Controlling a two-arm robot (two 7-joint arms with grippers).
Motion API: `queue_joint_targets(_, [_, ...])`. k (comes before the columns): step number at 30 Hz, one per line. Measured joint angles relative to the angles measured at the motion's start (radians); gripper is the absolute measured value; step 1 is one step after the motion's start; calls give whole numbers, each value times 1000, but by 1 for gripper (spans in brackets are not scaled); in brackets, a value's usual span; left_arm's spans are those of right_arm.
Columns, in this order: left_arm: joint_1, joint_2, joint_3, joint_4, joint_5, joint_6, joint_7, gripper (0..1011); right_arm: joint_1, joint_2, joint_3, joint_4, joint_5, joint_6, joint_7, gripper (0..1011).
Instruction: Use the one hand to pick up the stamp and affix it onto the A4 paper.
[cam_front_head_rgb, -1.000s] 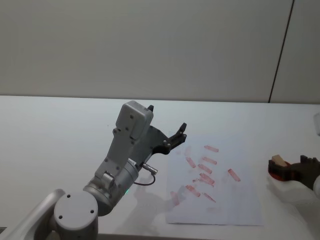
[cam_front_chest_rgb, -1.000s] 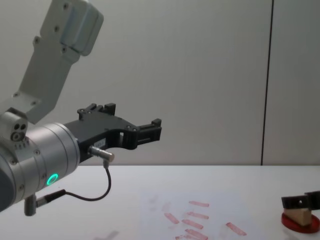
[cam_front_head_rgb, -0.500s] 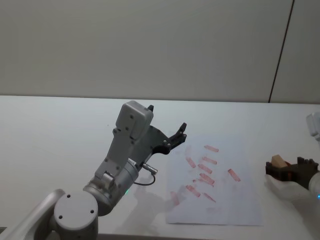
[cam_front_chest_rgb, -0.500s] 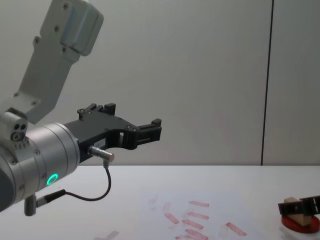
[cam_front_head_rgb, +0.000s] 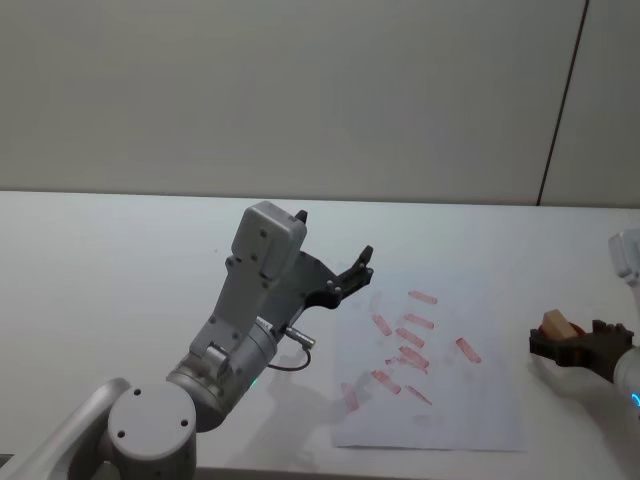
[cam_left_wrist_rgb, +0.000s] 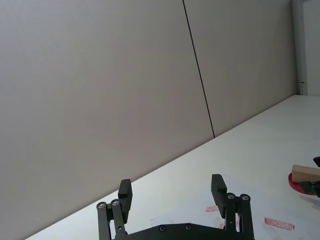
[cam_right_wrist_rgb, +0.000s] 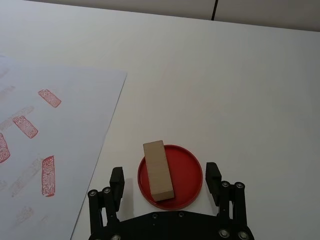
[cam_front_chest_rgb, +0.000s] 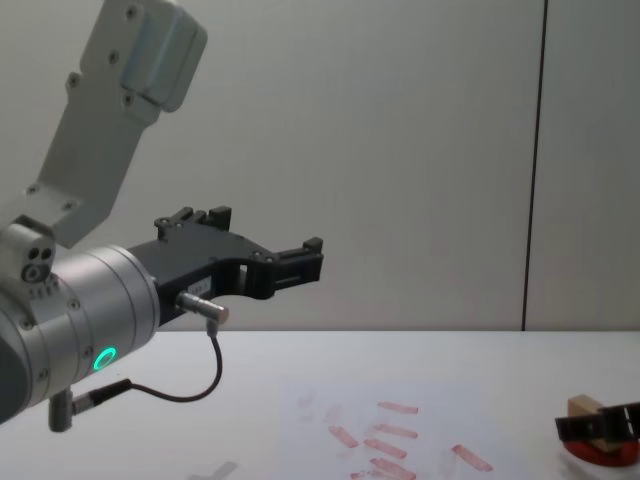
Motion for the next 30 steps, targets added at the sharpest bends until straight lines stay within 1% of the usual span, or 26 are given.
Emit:
queue_joint_targets(4, [0,0,0,0,0,0,0,1002,1,-1,0,5,-1,-2,0,1001])
queue_joint_targets(7, [0,0,0,0,0,0,0,1002,2,-2,-1,9,-1,-3,-1,940])
queue_joint_targets(9, [0,0,0,0,0,0,0,1002,3,-3,-1,10,-2,-3,-1,879])
queue_joint_targets(12, [0,0,0,0,0,0,0,1002,3,-3,-1,12,-2,-4,-1,831])
queue_joint_targets(13, [0,0,0,0,0,0,0,1002,3,-3,-1,13,-2,-4,-1,780])
queue_joint_targets(16, [0,0,0,0,0,0,0,1002,3,-3,-1,14,-2,-4,-2,729])
queue_joint_targets(17, [0,0,0,0,0,0,0,1002,4,-3,-1,15,-2,-5,-2,663])
queue_joint_targets(18, [0,0,0,0,0,0,0,1002,4,-4,-1,15,-3,-5,-2,644])
queue_joint_targets(19, [0,0,0,0,0,0,0,1002,4,-4,-1,16,-3,-5,-2,588])
queue_joint_targets(22, [0,0,0,0,0,0,0,1002,4,-4,-1,17,-3,-5,-2,534])
queue_joint_targets(23, [0,0,0,0,0,0,0,1002,4,-4,-1,17,-3,-5,-2,461])
queue_joint_targets(27, [0,0,0,0,0,0,0,1002,4,-4,-1,18,-3,-6,-2,361])
queue_joint_targets(28, [0,0,0,0,0,0,0,1002,5,-4,-1,18,-3,-6,-2,303])
queue_joint_targets(29, [0,0,0,0,0,0,0,1002,5,-5,-1,18,-3,-6,-2,280])
queue_joint_targets(30, [0,0,0,0,0,0,0,1002,5,-5,-1,18,-3,-6,-2,232])
